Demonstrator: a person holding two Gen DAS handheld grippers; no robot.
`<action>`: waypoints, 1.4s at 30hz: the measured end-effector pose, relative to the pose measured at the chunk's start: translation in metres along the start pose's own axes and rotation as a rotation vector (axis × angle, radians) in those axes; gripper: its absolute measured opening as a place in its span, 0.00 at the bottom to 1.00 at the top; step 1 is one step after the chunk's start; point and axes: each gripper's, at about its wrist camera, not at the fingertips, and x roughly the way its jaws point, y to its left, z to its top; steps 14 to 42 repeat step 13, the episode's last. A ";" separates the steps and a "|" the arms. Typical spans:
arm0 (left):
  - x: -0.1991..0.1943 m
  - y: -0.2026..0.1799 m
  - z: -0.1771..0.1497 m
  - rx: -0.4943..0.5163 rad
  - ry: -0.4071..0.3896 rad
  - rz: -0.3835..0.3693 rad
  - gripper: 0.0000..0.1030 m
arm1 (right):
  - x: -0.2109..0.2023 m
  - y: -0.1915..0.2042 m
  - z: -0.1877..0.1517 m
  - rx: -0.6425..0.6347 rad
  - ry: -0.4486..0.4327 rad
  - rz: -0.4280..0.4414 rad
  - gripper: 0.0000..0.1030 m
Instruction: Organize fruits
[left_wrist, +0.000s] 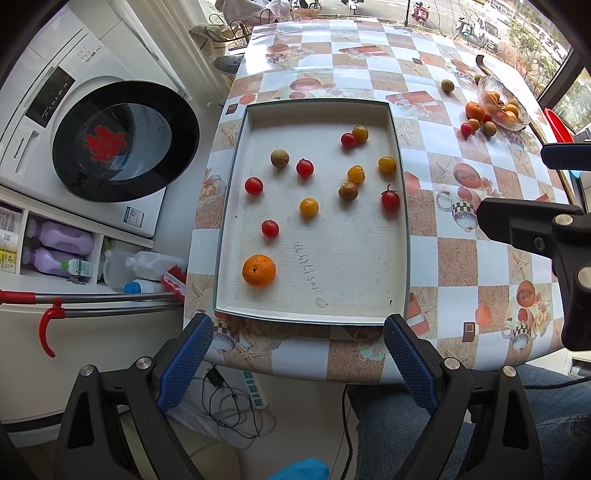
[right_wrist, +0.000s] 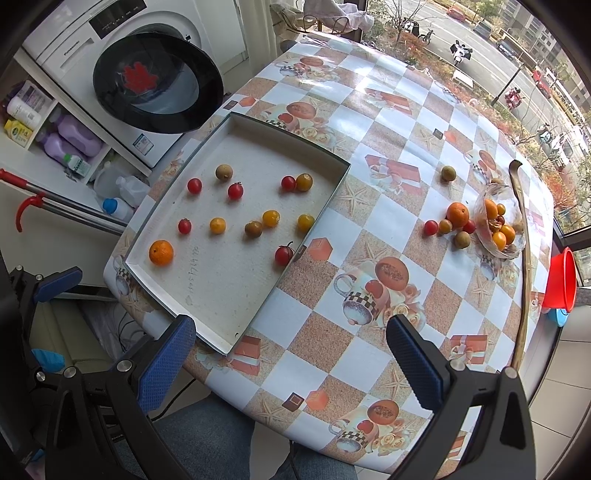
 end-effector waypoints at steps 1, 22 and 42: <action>0.000 0.000 0.000 -0.002 0.000 0.000 0.92 | 0.000 0.000 0.000 0.001 -0.001 -0.001 1.00; -0.001 -0.004 0.002 0.025 -0.025 -0.011 0.92 | 0.002 0.001 -0.002 0.006 0.006 0.000 1.00; -0.001 -0.004 0.002 0.025 -0.025 -0.011 0.92 | 0.002 0.001 -0.002 0.006 0.006 0.000 1.00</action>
